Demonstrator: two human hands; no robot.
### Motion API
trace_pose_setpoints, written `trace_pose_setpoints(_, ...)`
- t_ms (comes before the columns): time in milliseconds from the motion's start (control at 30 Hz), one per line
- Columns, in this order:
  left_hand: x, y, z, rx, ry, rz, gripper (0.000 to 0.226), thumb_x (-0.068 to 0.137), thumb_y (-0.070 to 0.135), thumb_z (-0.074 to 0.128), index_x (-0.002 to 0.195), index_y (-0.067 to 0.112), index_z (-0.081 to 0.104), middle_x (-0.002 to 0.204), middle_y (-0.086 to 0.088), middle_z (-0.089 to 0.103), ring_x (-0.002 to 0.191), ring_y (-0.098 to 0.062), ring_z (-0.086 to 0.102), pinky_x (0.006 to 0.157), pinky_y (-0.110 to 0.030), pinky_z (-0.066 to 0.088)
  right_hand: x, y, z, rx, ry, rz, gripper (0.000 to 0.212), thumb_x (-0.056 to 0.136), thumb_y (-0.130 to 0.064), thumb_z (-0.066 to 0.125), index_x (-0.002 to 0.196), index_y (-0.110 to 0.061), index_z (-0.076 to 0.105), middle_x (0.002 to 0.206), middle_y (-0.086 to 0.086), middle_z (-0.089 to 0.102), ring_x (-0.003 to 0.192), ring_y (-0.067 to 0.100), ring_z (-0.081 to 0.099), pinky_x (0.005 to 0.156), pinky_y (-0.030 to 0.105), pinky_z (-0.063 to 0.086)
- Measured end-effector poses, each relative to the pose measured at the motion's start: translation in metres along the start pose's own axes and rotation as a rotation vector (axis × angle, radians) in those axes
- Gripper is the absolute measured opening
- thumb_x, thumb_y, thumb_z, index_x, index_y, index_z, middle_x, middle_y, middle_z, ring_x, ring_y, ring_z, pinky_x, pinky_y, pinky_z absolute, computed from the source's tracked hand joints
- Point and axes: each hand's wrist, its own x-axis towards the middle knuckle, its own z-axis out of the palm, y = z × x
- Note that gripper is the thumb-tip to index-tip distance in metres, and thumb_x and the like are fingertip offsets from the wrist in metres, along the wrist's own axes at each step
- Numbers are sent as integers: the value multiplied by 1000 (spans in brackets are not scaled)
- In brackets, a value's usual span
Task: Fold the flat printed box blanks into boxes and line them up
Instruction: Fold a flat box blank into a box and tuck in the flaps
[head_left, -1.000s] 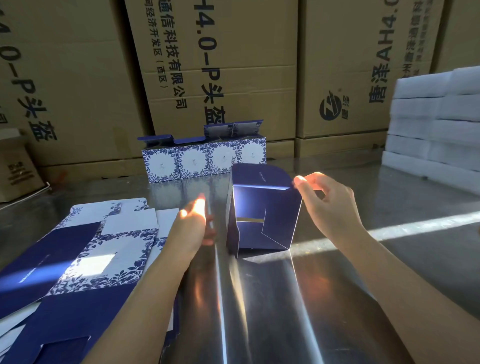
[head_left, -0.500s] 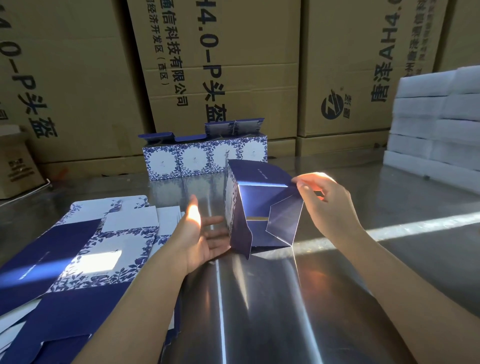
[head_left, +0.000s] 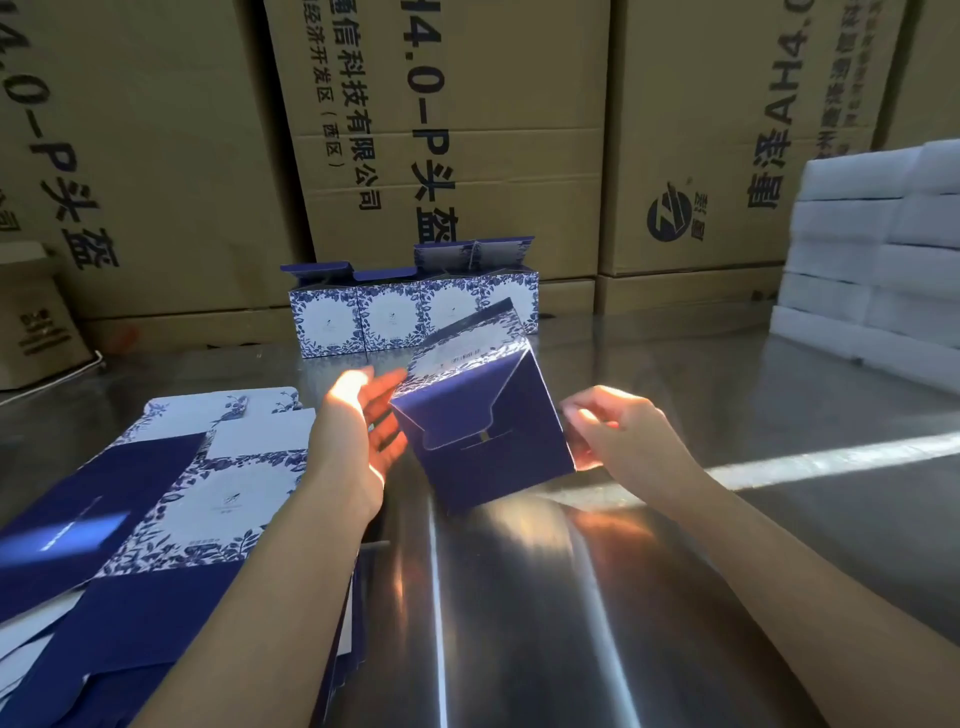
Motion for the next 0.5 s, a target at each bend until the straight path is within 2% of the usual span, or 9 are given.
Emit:
trace_pose_setpoints(67, -1, -1, 2, -3, -13, 30, 33, 97, 32, 38, 116, 19, 62, 120, 6, 61, 121, -17, 48, 100, -32, 37, 0, 1, 3, -60, -38, 28, 20, 90, -16, 53, 76, -24, 66, 62, -8, 65, 56, 10, 66, 56, 17, 53)
trace_pose_setpoints(133, -1, -3, 3, -1, -23, 56, 27, 95, 26, 41, 112, 20, 61, 100, 12, 66, 109, -16, 53, 101, -33, 40, 0, 1, 5, -66, -71, 56, 17, 91, -18, 54, 79, -17, 66, 64, -6, 66, 60, 13, 68, 58, 22, 56)
trace_pose_setpoints(267, -1, -5, 8, 65, -20, 91, 19, 95, 20, 42, 91, 24, 60, 73, 18, 71, 111, -19, 57, 100, -35, 43, -1, -2, 3, 0, -124, 100, 26, 92, -15, 50, 69, -13, 62, 54, -6, 65, 53, 9, 64, 52, 19, 51)
trace_pose_setpoints(333, 2, -5, 10, 131, 13, 100, 19, 95, 19, 45, 90, 22, 63, 73, 18, 71, 110, -20, 59, 98, -37, 46, -1, -5, 1, 30, -128, 114, 31, 93, -15, 49, 63, -13, 59, 52, -7, 64, 50, 7, 63, 50, 17, 49)
trace_pose_setpoints(433, 0, -5, 10, 207, 51, 117, 20, 93, 20, 50, 84, 23, 68, 87, 11, 68, 96, -13, 61, 73, -28, 49, -3, -7, -1, -54, -59, 48, 35, 93, -17, 49, 59, -15, 56, 50, -12, 61, 48, 3, 58, 51, 12, 44)
trace_pose_setpoints(500, -3, -6, 9, 281, 45, 156, 13, 90, 24, 55, 90, 24, 69, 94, 5, 66, 90, -11, 60, 65, -25, 47, -3, -8, -3, -97, 17, -29, 31, 94, -24, 48, 67, -16, 60, 61, -8, 63, 59, 10, 59, 62, 23, 47)
